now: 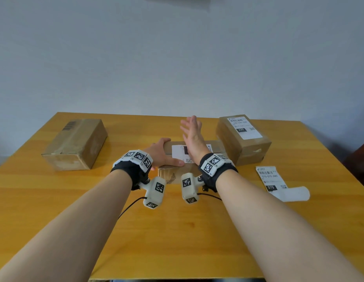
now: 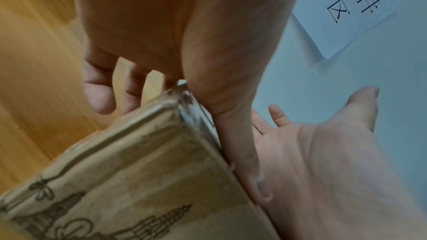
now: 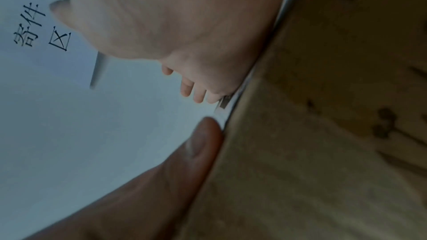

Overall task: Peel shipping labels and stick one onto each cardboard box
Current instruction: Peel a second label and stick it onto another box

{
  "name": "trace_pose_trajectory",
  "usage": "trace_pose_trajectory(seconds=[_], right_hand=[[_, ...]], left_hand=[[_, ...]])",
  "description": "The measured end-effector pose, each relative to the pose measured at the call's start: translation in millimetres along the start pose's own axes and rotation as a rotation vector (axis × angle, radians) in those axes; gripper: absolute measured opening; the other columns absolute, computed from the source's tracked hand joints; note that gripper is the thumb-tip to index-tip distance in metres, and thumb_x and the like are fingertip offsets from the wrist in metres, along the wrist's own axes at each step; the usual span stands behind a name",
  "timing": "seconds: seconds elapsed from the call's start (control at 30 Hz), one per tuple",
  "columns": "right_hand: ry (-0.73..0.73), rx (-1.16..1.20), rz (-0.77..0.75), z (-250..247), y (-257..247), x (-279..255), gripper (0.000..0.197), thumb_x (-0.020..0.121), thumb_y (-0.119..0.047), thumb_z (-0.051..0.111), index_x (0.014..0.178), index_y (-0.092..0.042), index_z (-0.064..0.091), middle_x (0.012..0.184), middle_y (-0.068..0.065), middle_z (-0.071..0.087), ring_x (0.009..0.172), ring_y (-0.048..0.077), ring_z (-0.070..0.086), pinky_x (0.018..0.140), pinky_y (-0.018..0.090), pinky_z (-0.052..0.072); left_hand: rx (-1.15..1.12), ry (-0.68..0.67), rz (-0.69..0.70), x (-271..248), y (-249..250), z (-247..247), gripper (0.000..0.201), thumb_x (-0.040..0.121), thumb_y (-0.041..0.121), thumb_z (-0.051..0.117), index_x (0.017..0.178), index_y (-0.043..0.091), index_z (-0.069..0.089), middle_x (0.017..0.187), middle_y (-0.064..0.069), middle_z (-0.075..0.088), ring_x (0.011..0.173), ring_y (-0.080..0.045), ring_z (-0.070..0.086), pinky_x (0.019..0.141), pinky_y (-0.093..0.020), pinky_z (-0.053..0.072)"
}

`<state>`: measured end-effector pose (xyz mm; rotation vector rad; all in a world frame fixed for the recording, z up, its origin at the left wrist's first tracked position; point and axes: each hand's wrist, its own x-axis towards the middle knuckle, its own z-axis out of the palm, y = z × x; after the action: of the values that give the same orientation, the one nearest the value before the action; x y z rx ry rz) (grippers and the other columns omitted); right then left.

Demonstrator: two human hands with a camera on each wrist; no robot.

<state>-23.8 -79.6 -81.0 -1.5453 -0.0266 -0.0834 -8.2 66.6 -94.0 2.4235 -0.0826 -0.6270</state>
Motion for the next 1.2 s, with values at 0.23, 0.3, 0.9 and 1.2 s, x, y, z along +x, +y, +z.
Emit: trace_pose_trajectory(seconds=[0.23,0.3,0.9,1.2], right_hand=[[-0.086,-0.159,0.021,-11,1,0,0.130,0.055,-0.110,0.016,0.156,-0.028,0.017,0.165,0.007,0.030,0.151,0.024,0.031,0.124,0.053,0.022],[-0.082,-0.189,0.025,-14,0,0,0.132,0.054,-0.111,0.015,0.156,-0.028,0.016,0.165,0.007,0.030,0.151,0.025,0.030,0.124,0.055,0.021],[-0.032,-0.333,0.082,-47,-8,3,0.117,0.071,-0.097,-0.003,0.155,-0.022,0.029,0.154,0.000,0.049,0.142,0.016,0.045,0.121,0.047,0.024],[0.014,0.020,0.065,-48,-37,-2,0.036,0.110,-0.030,0.042,0.084,-0.010,0.058,0.077,0.007,0.067,0.064,0.025,0.064,0.067,0.036,0.056]], left_hand=[[-0.022,-0.001,-0.004,2,0,0,0.117,0.069,0.054,0.089,0.159,0.035,0.016,0.129,-0.007,0.055,0.098,-0.029,0.070,0.068,-0.039,0.062],[-0.018,0.000,0.000,2,0,0,0.116,0.071,0.053,0.088,0.159,0.036,0.015,0.130,-0.007,0.055,0.093,-0.027,0.069,0.060,-0.035,0.059],[-0.117,0.093,0.122,5,-12,2,0.135,0.058,0.056,0.094,0.163,0.035,0.012,0.154,-0.009,0.040,0.133,-0.031,0.051,0.109,-0.056,0.047],[-0.273,0.191,0.136,5,-22,-6,0.108,0.072,0.034,0.092,0.159,0.019,0.029,0.159,-0.001,0.042,0.136,-0.023,0.051,0.110,-0.045,0.047]])
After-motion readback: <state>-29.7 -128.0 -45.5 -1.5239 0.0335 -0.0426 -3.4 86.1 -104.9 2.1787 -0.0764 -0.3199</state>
